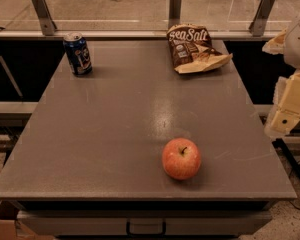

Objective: Move brown chip bag near apple

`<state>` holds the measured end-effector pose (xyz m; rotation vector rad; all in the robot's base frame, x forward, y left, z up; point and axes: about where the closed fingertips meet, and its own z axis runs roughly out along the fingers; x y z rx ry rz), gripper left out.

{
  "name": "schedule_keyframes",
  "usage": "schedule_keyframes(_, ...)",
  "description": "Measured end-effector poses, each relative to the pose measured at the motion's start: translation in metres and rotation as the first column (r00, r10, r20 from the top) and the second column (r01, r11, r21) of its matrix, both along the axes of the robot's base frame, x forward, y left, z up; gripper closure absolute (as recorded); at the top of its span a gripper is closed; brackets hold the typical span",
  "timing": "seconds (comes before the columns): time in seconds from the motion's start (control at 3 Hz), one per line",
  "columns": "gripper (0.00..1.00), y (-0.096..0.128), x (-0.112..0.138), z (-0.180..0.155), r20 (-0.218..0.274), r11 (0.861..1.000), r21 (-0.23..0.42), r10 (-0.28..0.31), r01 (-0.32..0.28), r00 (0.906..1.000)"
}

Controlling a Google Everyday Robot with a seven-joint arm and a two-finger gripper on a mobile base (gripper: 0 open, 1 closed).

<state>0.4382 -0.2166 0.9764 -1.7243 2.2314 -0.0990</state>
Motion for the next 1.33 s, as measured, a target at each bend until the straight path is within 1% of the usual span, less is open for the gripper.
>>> schedule_keyframes(0.33,0.00,0.000,0.000,0.000,0.000,1.000,0.000,0.000,0.000,1.0000)
schedule_keyframes(0.67,0.00,-0.002,0.008,-0.001,0.011,1.000,0.015,0.008,-0.008,0.9999)
schedule_keyframes(1.0,0.00,-0.006,0.041,-0.015,0.035,0.997,0.067,0.028,-0.030,0.9990)
schedule_keyframes(1.33,0.00,-0.002,0.097,-0.026,0.090,0.989,0.132,0.055,-0.066,0.9944)
